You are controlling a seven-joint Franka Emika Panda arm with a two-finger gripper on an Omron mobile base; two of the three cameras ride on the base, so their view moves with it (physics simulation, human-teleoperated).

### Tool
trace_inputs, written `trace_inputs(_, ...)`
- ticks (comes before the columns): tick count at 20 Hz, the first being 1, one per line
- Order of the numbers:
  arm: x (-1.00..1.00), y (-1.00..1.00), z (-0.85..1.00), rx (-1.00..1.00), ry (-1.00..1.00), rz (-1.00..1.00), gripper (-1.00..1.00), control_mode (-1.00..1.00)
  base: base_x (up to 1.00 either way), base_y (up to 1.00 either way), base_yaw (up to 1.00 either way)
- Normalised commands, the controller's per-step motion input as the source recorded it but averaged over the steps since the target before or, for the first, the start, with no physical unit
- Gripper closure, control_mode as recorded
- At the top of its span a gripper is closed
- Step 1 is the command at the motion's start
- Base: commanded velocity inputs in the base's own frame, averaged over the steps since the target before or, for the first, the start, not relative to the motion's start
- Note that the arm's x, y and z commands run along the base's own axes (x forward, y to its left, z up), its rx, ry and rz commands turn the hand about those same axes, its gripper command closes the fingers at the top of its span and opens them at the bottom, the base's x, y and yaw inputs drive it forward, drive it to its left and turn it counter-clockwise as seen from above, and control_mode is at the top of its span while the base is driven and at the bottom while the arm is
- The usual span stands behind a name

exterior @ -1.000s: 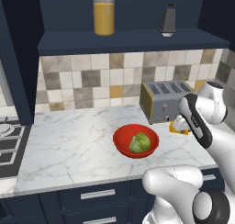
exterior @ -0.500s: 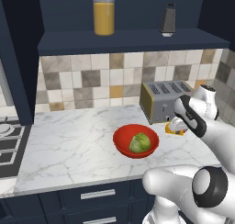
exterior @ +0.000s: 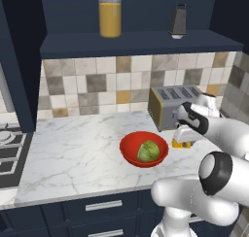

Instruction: Pick the cheese from the fridge and the cheese grater from the cabinet and place them next to the salad bowl.

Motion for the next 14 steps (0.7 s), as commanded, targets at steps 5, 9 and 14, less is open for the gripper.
trace_inputs(5, 0.20, 0.00, -0.22, 0.01, 0.07, 0.00, 1.00, -1.00, 0.00, 0.00, 0.00)
trace_inputs(9, 0.20, 0.00, -0.14, 0.07, 0.00, 0.00, 1.00, -1.00, 0.00, 0.00, 0.00)
trace_inputs(14, 0.21, 0.04, -0.24, 0.05, 0.00, 0.00, 1.00, -1.00, 0.00, 0.00, 0.00)
